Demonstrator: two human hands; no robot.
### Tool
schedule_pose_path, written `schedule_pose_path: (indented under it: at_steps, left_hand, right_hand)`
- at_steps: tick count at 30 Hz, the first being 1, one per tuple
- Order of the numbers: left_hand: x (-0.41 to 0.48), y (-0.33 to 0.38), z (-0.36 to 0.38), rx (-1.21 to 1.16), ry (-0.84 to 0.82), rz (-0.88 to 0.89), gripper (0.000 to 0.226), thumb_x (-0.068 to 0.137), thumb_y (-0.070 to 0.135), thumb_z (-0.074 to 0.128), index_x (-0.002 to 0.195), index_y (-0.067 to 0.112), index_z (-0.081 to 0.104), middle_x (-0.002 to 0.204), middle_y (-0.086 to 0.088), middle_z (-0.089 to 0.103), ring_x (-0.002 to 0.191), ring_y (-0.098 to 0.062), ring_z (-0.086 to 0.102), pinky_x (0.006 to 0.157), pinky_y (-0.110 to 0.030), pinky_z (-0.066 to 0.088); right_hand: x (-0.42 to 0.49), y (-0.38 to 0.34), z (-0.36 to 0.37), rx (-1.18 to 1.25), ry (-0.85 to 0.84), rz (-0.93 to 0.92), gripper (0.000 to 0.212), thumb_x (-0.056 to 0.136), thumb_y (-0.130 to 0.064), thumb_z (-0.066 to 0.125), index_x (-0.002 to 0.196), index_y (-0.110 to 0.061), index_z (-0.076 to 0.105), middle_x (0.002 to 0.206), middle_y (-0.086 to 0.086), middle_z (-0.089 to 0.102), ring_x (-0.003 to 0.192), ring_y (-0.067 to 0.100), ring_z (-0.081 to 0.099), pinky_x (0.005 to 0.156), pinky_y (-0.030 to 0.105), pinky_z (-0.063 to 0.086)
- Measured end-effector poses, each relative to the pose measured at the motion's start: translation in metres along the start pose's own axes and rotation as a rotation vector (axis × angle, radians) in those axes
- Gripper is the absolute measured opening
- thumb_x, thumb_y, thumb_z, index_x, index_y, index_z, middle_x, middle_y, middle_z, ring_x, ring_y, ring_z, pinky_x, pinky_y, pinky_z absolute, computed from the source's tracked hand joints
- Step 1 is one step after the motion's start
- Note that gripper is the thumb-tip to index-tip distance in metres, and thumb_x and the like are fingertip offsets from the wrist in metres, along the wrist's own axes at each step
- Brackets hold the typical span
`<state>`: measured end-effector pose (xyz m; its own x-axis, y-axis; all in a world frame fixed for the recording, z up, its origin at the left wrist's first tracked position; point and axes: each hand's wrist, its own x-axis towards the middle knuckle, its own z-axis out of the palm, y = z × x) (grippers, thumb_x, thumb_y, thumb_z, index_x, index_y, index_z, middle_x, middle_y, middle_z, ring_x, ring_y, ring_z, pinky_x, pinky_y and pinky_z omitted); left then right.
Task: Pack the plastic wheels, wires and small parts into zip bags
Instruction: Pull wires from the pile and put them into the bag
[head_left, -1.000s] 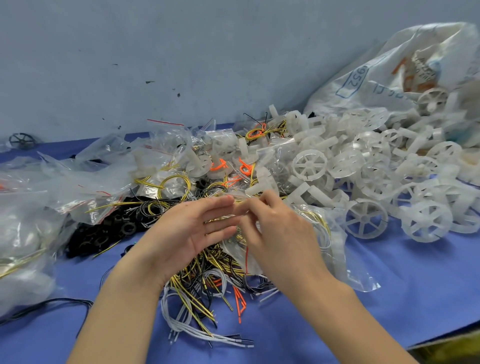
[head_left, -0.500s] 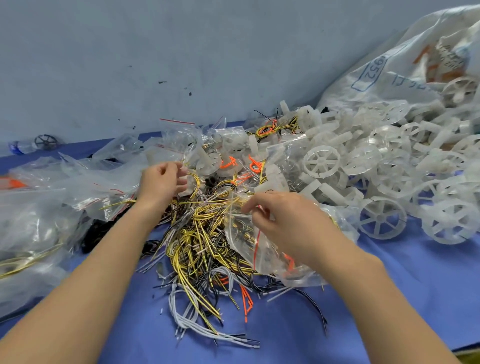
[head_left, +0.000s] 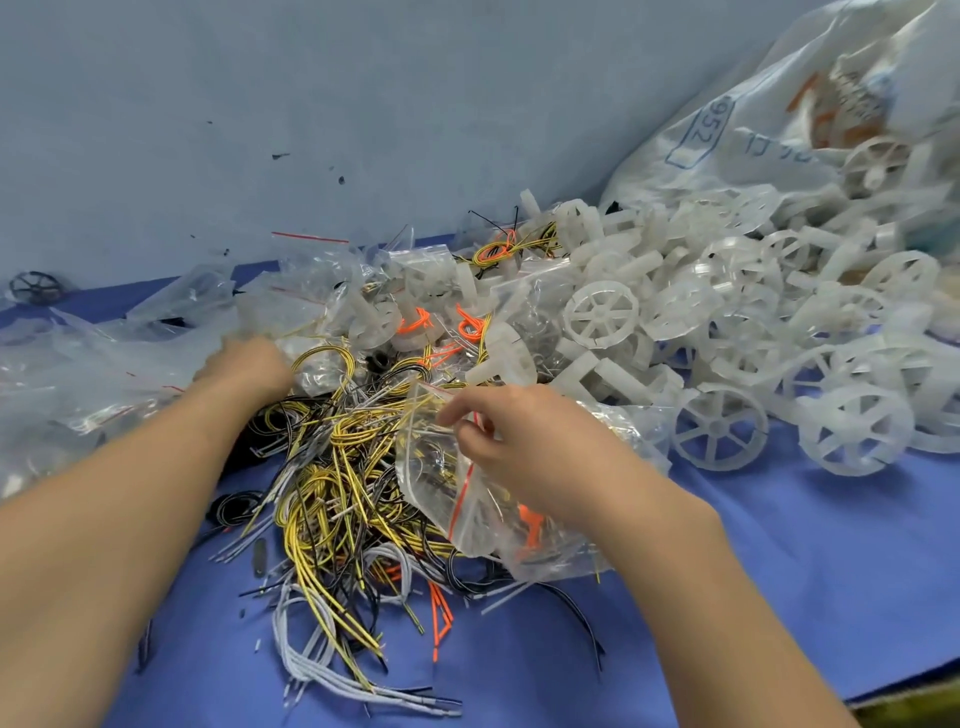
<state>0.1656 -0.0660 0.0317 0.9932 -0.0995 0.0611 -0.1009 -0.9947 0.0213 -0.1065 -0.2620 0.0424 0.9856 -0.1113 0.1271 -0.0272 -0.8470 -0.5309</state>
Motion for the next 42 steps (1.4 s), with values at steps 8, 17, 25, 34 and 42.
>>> schedule_pose_path:
  at_steps: [8,17,25,34,42]
  left_hand:
    - [0.001,-0.002,0.006,-0.231,0.035,-0.039,0.039,0.099,0.027,0.049,0.112,-0.008,0.060,0.115,-0.030,0.060,0.104,-0.044,0.057,0.085,-0.042,0.046]
    - [-0.058,0.027,-0.054,-1.095,0.290,0.125,0.014,0.099,0.025,0.039,0.097,0.013,0.046,0.095,-0.013,0.063,0.082,-0.025,0.065,0.076,-0.045,0.058]
    - [-0.177,0.018,-0.081,-1.897,0.133,0.158,0.013,0.102,0.023,0.043,0.094,0.015,0.051,0.099,-0.015,0.066,0.098,-0.031,0.070,0.077,-0.044,0.058]
    - [-0.214,0.023,-0.066,-2.128,-0.563,0.199,0.027,0.100,0.022,0.043,0.077,0.014,0.053,0.122,-0.025,0.056,0.123,-0.045,0.054,0.081,-0.059,0.054]
    - [-0.207,0.031,-0.034,-2.190,-0.797,0.233,0.010,0.094,0.017,0.050,0.091,0.009,0.056,0.129,-0.026,0.057,0.127,-0.044,0.050,0.097,-0.060,0.045]
  right_hand:
    - [-0.002,-0.003,0.000,-0.012,0.000,-0.016,0.029,0.101,-0.031,0.039,0.118,-0.039,0.061,0.090,-0.012,0.061,0.071,0.012,0.055,0.075,0.039,0.055]
    - [-0.003,-0.005,0.003,0.034,0.091,0.016,0.028,0.099,-0.028,0.041,0.114,-0.037,0.062,0.077,-0.014,0.051,0.064,0.005,0.047,0.058,0.032,0.042]
    - [-0.004,-0.007,-0.002,0.211,0.259,0.065,0.022,0.096,-0.028,0.047,0.104,-0.033,0.066,0.071,-0.015,0.051,0.061,0.003,0.048,0.058,0.032,0.042]
    - [-0.004,-0.013,0.000,0.280,0.330,0.110,0.018,0.095,-0.026,0.049,0.093,-0.035,0.065,0.067,-0.010,0.058,0.050,-0.001,0.048,0.048,0.026,0.029]
    - [-0.006,-0.024,0.003,0.371,0.374,0.031,0.021,0.092,-0.017,0.050,0.082,-0.029,0.064,0.056,-0.019,0.055,0.050,0.003,0.048,0.047,0.017,0.033]
